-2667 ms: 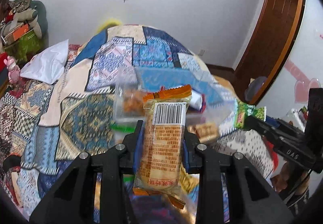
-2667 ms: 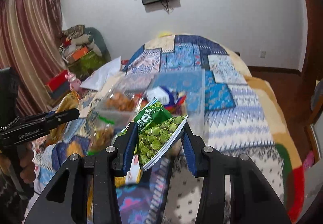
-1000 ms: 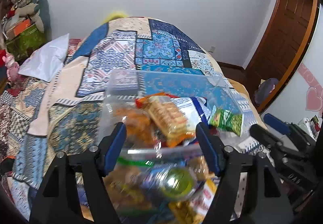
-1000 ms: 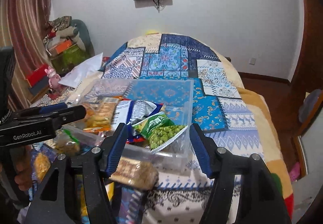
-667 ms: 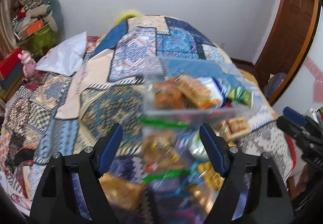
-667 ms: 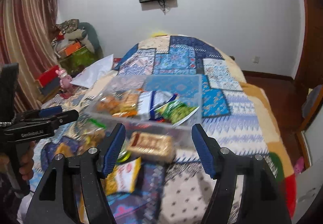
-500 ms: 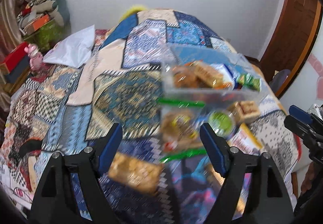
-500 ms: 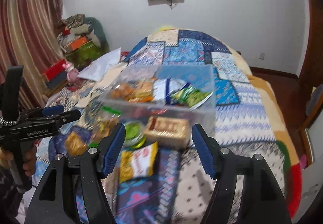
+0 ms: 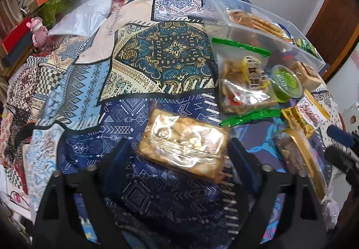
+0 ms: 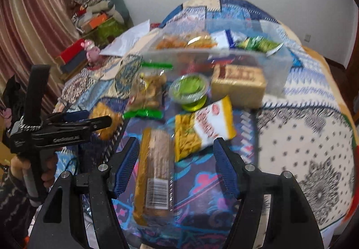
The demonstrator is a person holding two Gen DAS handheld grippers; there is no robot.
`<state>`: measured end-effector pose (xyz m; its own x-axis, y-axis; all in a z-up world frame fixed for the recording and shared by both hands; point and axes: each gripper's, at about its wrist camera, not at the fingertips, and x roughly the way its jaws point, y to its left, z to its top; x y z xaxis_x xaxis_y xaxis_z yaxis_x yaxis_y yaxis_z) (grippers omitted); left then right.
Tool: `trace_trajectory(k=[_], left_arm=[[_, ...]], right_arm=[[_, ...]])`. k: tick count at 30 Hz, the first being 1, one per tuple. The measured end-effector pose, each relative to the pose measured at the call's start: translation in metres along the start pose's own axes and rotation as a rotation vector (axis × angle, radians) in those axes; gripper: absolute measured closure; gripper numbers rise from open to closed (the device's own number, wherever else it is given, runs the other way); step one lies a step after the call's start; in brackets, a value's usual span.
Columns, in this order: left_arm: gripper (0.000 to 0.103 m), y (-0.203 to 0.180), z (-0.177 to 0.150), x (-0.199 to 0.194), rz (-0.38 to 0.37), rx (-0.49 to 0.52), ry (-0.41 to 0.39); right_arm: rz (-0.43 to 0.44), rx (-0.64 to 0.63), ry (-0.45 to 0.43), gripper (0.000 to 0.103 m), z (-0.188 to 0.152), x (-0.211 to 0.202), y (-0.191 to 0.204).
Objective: Organize snacks
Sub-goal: 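Grasp the gold cracker pack with the left tool while the right tool grasps the long bread-stick pack, then lift both packs over the clear box and open both tools to drop them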
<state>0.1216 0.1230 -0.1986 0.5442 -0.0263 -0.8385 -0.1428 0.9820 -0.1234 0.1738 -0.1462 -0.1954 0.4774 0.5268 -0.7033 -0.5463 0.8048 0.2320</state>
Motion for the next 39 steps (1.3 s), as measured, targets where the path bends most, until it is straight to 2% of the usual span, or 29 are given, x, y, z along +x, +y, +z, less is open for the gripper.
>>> trace_trajectory(k=[6, 9, 10, 12, 18, 20, 23, 30, 39], left_arm=[[0.009, 0.004, 0.002, 0.023, -0.022, -0.012, 0.046], [0.009, 0.002, 0.002, 0.023, -0.019, 0.003, 0.001], [0.01, 0.002, 0.002, 0.023, -0.021, 0.004, -0.009], [0.022, 0.001, 0.0, 0.02, -0.031, 0.005, -0.026], [0.025, -0.006, -0.01, 0.008, 0.004, 0.039, -0.041], [0.025, -0.008, -0.014, 0.002, 0.012, 0.048, -0.047], [0.025, -0.01, -0.018, -0.005, 0.009, 0.047, -0.053], [0.025, -0.017, -0.015, -0.027, -0.019, 0.044, -0.086], [0.025, -0.031, 0.012, -0.051, -0.046, 0.043, -0.157]], right_arm=[[0.008, -0.02, 0.046, 0.038, -0.007, 0.014, 0.01], [0.014, -0.029, 0.064, 0.038, -0.009, 0.019, 0.015], [0.017, -0.031, 0.071, 0.038, -0.01, 0.021, 0.016], [0.023, -0.032, 0.087, 0.038, -0.013, 0.025, 0.017], [0.047, -0.038, 0.119, 0.039, -0.018, 0.031, 0.017], [0.049, -0.036, 0.12, 0.055, -0.018, 0.031, 0.015], [0.081, -0.015, 0.125, 0.069, -0.018, 0.03, 0.01], [0.09, -0.01, 0.109, 0.07, -0.019, 0.014, 0.006], [0.093, 0.008, 0.009, 0.07, -0.004, -0.02, -0.005]])
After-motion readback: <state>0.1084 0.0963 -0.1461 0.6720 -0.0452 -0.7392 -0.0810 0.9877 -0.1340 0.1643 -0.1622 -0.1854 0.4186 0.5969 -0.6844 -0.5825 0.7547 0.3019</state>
